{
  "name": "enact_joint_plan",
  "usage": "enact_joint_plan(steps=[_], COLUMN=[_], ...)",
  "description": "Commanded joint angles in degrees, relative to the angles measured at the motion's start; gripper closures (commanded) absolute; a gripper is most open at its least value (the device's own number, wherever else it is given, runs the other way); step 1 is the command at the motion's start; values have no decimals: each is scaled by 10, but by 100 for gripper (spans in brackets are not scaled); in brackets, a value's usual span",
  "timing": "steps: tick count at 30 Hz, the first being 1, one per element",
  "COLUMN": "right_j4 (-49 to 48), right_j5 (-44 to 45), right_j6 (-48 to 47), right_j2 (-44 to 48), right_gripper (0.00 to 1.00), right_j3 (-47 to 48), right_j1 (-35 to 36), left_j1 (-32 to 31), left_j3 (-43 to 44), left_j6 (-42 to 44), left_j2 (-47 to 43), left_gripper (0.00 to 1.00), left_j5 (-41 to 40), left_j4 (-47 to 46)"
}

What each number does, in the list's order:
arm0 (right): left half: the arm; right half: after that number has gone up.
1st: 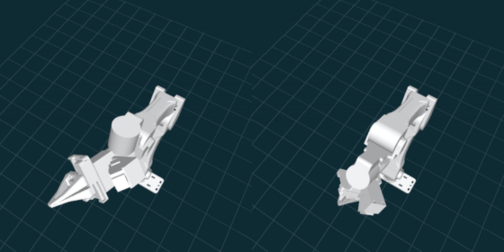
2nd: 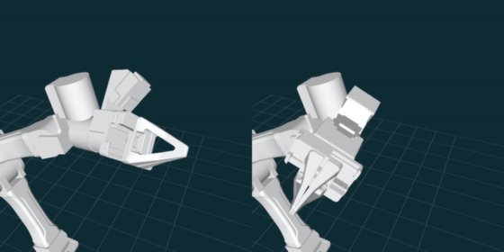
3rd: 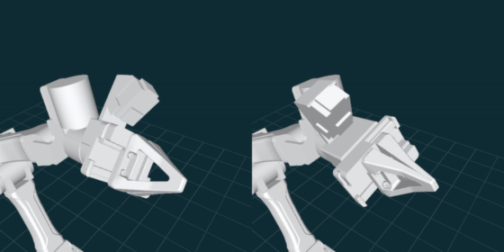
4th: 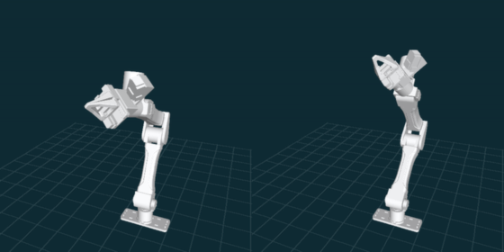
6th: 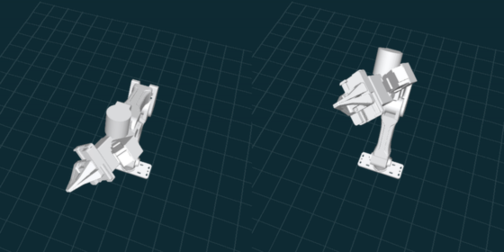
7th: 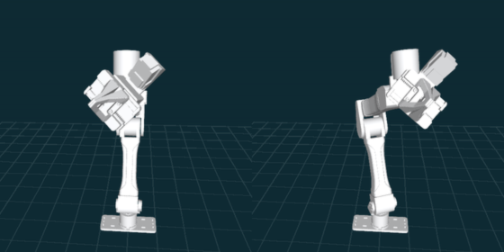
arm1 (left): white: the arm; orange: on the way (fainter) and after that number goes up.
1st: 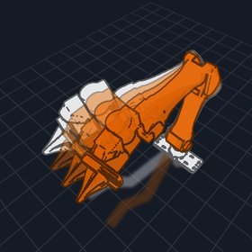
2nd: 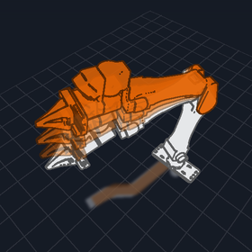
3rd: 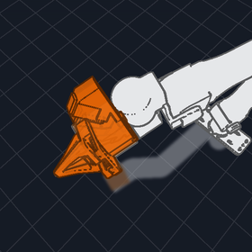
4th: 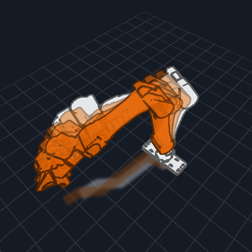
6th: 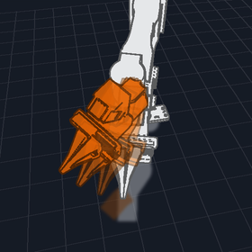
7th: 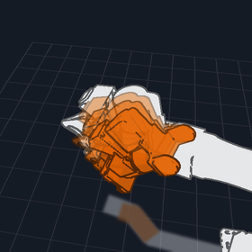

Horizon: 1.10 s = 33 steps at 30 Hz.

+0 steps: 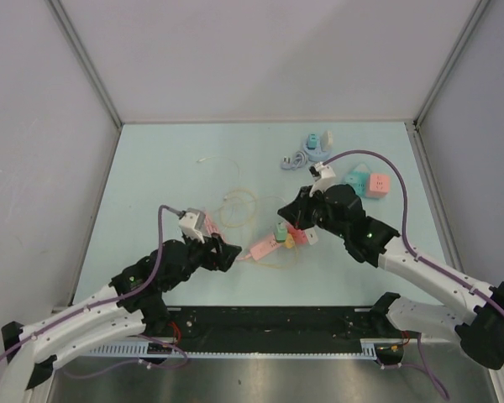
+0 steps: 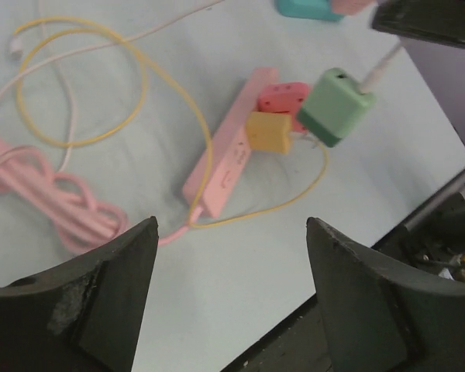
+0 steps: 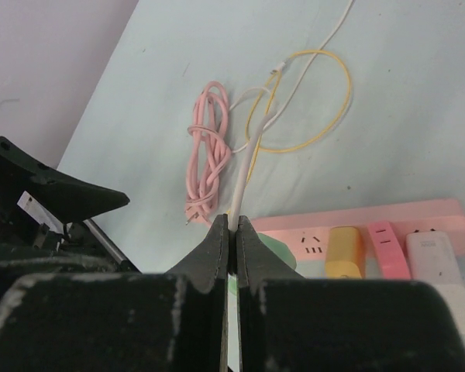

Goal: Insert the plug
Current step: Adjust the plug.

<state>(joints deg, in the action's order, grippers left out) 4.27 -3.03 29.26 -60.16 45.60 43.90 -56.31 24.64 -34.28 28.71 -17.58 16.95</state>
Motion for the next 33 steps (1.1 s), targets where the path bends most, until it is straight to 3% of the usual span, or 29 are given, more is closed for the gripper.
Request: enact_joint_plan(steps=[1,8,18,26,33], right_j4=[-37,-36,-37,-33,-32], right_j5=[20,30,52,57,62], right_j6=[39,60,72,74,77], right_j2=[10,22,22,26,29], right_gripper=[100,100,100,100,100], right_j3=[5,5,6,5,6], right_j1=[11,20,30,36,39], left_j1=[-30,-88,-153,-156,-159], left_j3=[29,38,51,79,82], left_j6=[120,221,311,292,264], left_j2=[49,163,313,398,438], left_gripper=[18,10,8,21,35], left_j5=[68,46,-99,-168,-178], left_j4=[-167,-325,-446,-471,-496])
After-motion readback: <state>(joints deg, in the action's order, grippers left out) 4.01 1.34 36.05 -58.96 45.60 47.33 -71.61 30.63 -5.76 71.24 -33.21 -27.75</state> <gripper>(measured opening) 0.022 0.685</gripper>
